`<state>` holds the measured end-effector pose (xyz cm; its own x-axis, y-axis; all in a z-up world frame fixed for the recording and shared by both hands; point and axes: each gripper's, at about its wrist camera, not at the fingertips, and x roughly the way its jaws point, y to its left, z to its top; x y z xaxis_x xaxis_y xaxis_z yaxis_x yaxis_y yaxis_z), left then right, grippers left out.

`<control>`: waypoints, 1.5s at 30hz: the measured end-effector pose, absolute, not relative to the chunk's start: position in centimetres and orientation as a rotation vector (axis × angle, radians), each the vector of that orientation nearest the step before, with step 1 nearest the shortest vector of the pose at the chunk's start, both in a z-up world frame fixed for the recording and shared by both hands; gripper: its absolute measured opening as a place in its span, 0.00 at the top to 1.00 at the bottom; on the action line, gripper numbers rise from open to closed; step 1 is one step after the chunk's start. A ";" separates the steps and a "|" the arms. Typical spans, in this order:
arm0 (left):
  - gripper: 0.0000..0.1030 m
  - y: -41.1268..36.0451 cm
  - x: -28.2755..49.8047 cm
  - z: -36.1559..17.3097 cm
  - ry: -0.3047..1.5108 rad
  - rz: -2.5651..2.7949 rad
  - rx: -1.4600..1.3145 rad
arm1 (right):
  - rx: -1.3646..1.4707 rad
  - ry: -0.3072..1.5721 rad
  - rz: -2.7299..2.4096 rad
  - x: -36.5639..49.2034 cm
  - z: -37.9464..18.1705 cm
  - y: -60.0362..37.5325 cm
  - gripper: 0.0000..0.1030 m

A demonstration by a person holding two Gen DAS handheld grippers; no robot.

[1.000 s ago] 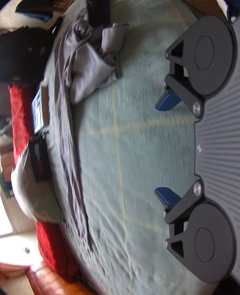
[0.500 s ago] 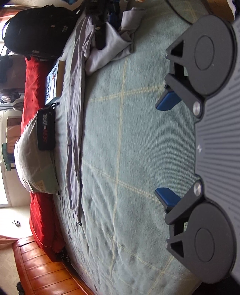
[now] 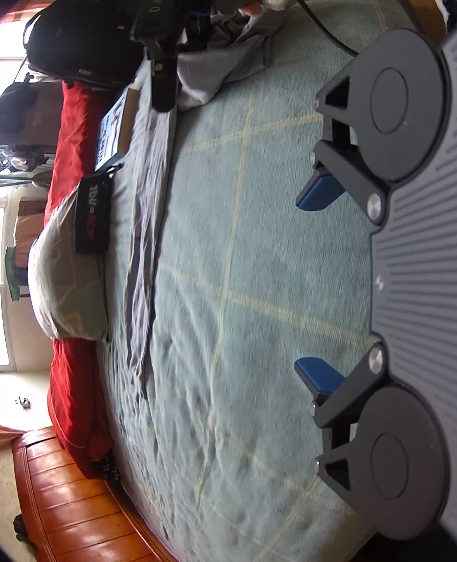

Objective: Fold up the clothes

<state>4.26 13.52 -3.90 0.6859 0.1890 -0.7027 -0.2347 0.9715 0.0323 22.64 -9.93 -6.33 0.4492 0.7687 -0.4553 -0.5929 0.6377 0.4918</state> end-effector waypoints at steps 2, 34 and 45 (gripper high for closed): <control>0.12 14.5 3.8 -3.7 0.774 0.257 -0.068 | 0.268 0.689 0.905 22.1 -5.5 -8.1 0.00; 0.12 17.6 1.1 -3.4 0.796 0.376 -0.089 | 0.305 0.840 1.077 26.2 -3.6 3.8 0.00; 0.12 15.5 2.6 -3.7 0.820 0.298 -0.081 | 0.227 0.912 0.989 22.0 -3.8 -10.2 0.00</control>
